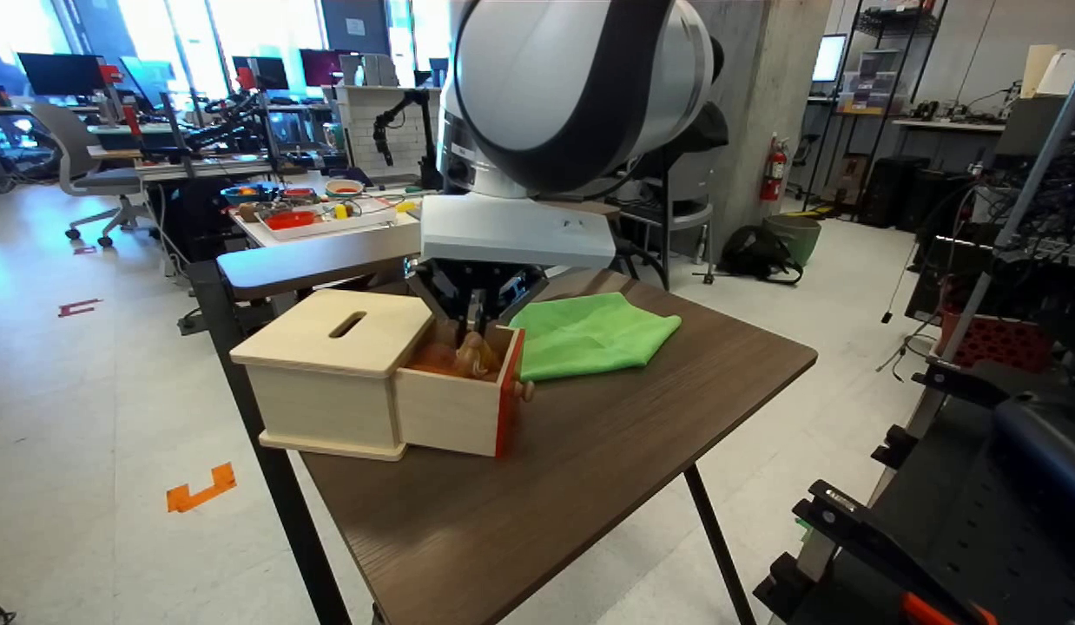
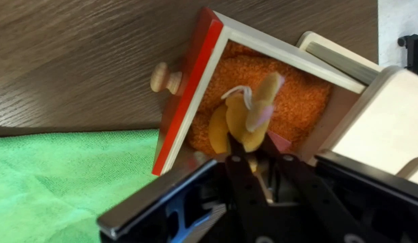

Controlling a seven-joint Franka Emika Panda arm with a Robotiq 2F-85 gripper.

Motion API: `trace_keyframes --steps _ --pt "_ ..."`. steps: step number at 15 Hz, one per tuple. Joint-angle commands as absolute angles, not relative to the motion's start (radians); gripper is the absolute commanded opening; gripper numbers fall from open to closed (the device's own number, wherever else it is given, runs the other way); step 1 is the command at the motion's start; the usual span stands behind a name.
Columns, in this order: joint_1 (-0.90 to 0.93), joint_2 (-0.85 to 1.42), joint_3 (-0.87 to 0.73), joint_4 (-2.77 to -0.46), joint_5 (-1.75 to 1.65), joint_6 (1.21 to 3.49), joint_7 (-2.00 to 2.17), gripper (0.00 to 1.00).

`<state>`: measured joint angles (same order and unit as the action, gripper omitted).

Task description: Remove the doll from the open drawer and put it on the table

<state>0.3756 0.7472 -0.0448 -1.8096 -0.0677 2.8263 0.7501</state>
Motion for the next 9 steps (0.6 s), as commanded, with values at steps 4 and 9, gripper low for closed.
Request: trace_keyframes --steps 4,9 --pt "0.37 0.71 -0.068 -1.821 -0.014 2.786 0.727 0.0" --pt "0.323 0.561 -0.051 -1.904 -0.001 2.762 0.665 0.02"
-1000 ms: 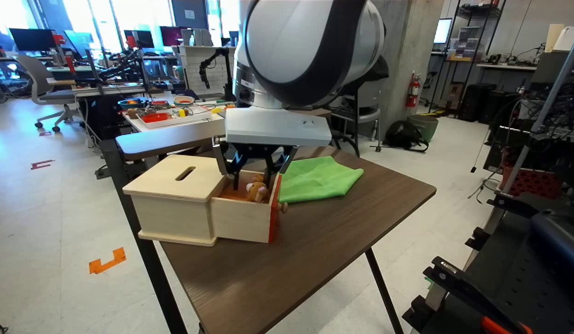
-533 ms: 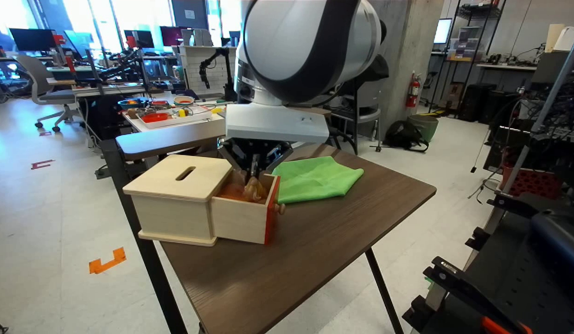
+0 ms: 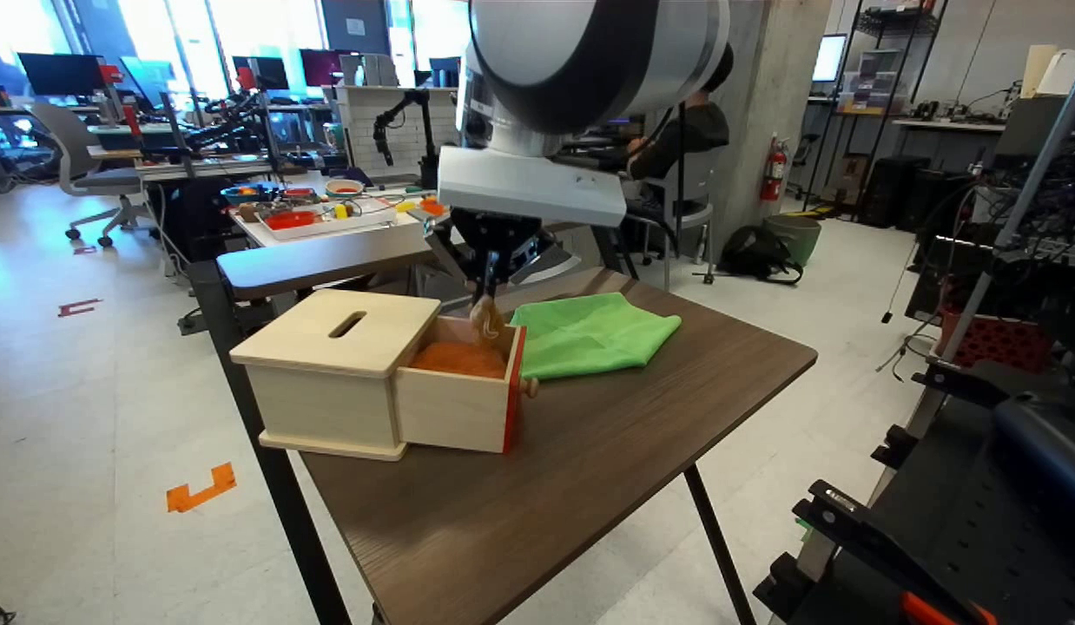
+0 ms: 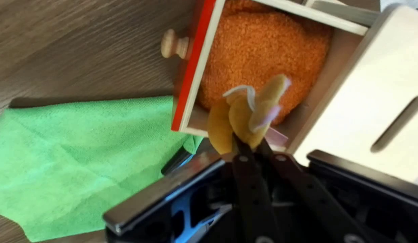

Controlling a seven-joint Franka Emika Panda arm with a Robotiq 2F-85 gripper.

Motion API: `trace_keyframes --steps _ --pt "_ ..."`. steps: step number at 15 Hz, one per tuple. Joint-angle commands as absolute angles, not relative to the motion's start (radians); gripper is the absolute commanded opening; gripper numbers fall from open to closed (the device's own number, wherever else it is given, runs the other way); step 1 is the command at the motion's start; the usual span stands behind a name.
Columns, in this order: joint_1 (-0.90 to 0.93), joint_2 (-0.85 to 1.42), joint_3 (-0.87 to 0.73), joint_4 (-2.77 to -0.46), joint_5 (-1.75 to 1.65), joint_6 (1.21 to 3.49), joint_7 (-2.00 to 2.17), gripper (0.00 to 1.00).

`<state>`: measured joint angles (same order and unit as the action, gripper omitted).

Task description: Remove the doll from the open drawer and put it on the table

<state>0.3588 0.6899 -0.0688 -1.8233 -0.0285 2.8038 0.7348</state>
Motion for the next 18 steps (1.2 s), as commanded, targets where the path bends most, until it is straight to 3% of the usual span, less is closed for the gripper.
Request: trace_keyframes --steps 1,9,18 --pt "0.306 0.525 -0.044 -1.928 0.002 2.761 0.642 0.02" --pt "0.215 0.417 -0.086 -2.159 -0.006 2.823 0.567 0.02" --pt "0.251 0.522 -0.171 -2.278 -0.03 2.901 0.576 0.02"
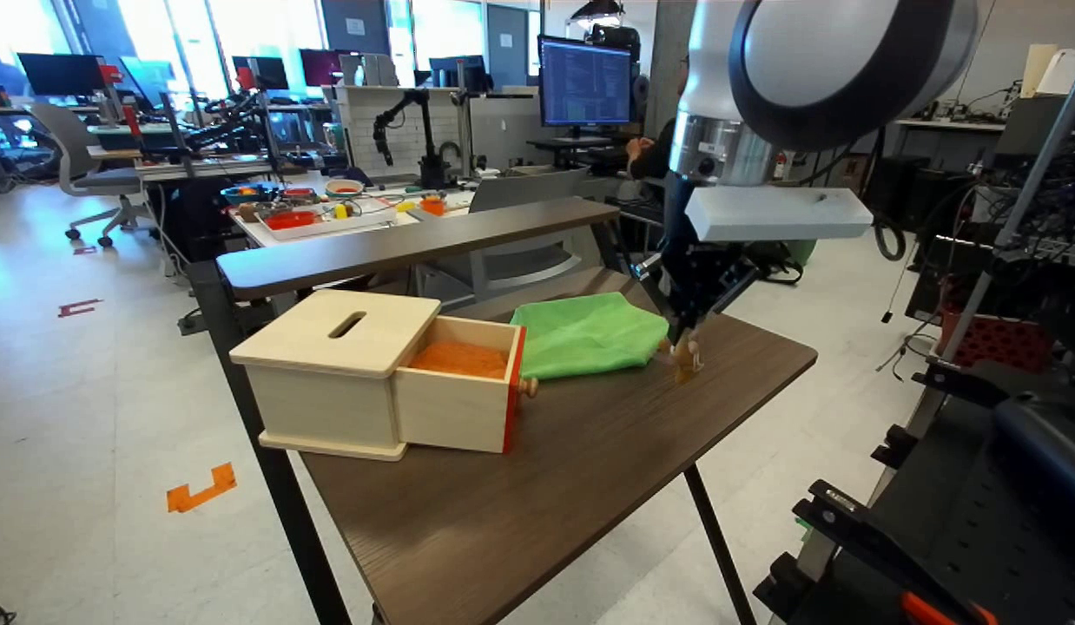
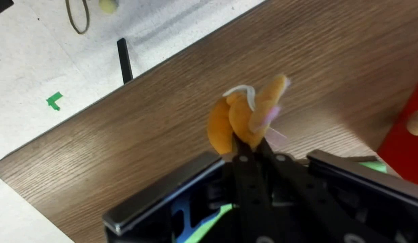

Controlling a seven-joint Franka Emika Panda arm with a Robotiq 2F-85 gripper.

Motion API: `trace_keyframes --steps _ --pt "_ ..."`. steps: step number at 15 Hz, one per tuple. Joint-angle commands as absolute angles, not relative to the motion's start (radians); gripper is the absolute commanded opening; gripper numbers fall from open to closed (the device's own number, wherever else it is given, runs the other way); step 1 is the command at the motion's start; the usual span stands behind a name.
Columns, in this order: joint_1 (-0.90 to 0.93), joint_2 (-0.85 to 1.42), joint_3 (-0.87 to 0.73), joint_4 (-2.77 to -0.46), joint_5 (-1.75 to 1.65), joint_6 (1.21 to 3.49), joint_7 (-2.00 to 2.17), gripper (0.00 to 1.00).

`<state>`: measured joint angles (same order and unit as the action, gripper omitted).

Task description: Remove the doll from the open drawer and put it on the table

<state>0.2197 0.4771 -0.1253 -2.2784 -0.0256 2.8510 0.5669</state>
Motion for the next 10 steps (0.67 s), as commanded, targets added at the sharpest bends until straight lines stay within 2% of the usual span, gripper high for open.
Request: trace_keyframes --steps 1,4,5,6,8,10 --pt "0.253 0.546 -0.178 -2.265 -0.021 2.909 0.578 0.02" --pt "0.27 0.606 -0.203 -2.239 -0.001 2.927 0.593 0.02" --pt "0.277 0.62 -0.212 -2.231 0.005 2.926 0.597 0.09" --pt "0.284 0.631 -0.219 -2.223 0.011 2.925 0.6 0.34" --pt "0.289 0.644 -0.225 -2.207 0.021 2.921 0.608 0.38" --pt "0.292 0.644 -0.229 -2.192 0.029 2.917 0.615 0.52"
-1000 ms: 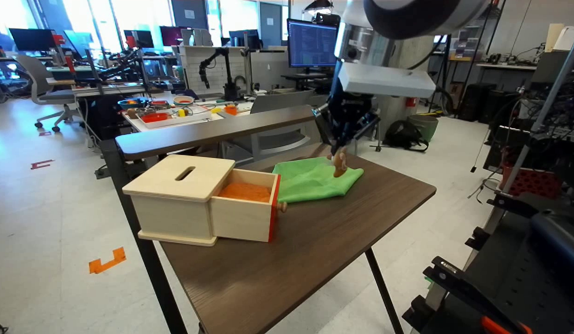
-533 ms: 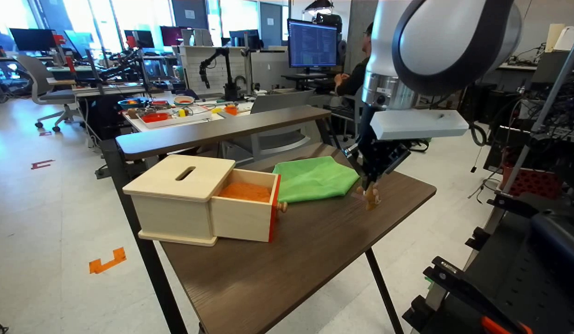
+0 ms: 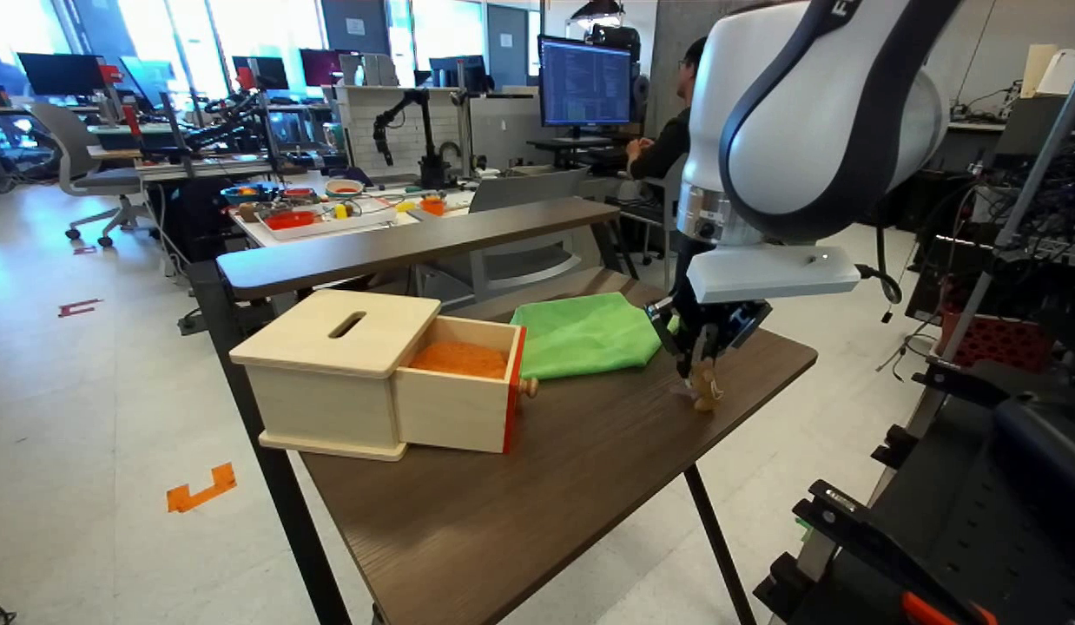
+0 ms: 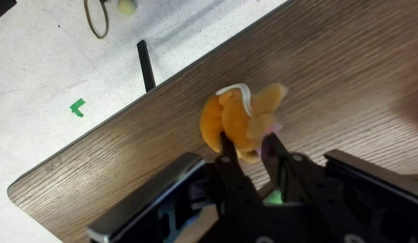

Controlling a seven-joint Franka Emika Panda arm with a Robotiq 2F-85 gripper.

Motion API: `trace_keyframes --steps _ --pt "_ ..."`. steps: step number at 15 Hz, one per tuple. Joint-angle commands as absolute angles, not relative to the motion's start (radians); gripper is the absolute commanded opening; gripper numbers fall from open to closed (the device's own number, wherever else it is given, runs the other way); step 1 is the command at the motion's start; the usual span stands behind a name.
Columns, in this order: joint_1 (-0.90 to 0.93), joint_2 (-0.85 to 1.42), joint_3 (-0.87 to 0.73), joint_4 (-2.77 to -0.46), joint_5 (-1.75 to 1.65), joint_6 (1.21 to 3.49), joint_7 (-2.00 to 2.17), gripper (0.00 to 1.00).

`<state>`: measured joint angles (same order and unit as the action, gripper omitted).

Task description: Remove the doll from the open drawer and put it on the table

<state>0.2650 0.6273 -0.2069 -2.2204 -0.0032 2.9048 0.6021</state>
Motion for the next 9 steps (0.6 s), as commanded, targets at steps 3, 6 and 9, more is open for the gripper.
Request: trace_keyframes --steps 3,6,9 --pt "0.292 0.645 -0.231 -2.176 0.039 2.914 0.624 0.75" --pt "0.292 0.631 -0.235 -2.16 0.041 2.903 0.638 0.96" --pt "0.282 0.597 -0.233 -2.145 0.049 2.897 0.651 1.0"
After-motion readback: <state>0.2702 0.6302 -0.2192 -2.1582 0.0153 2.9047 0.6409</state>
